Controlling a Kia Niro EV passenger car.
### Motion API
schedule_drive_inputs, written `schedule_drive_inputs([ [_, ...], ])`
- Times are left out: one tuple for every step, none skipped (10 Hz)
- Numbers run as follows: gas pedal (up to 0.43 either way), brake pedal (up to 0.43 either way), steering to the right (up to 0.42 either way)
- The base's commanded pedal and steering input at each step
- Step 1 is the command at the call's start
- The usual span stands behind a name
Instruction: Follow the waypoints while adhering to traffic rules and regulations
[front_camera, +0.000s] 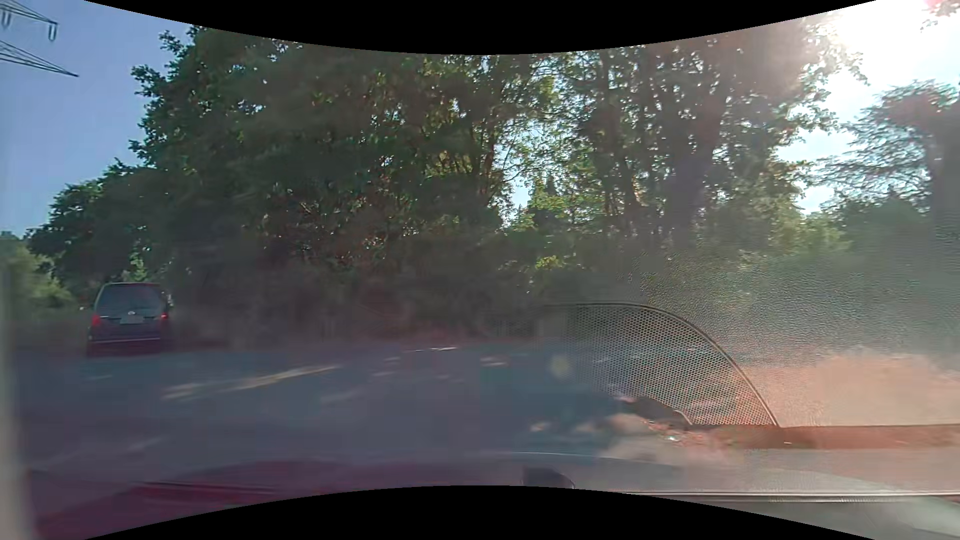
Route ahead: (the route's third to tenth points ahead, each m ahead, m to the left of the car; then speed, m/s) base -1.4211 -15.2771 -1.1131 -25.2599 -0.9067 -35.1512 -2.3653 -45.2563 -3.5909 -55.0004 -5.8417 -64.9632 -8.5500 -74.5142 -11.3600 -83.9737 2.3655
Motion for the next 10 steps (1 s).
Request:
schedule_drive_inputs([
  [0.059, 0.000, -0.607],
  [0.059, 0.000, -0.565],
  [0.059, 0.000, -0.509],
  [0.059, 0.000, -0.453],
  [0.059, 0.000, -0.374],
  [0.059, 0.000, -0.300],
  [0.059, 0.000, -0.223],
  [0.047, 0.000, -0.160],
  [0.047, 0.000, -0.121],
  [0.047, 0.000, -0.096],
])
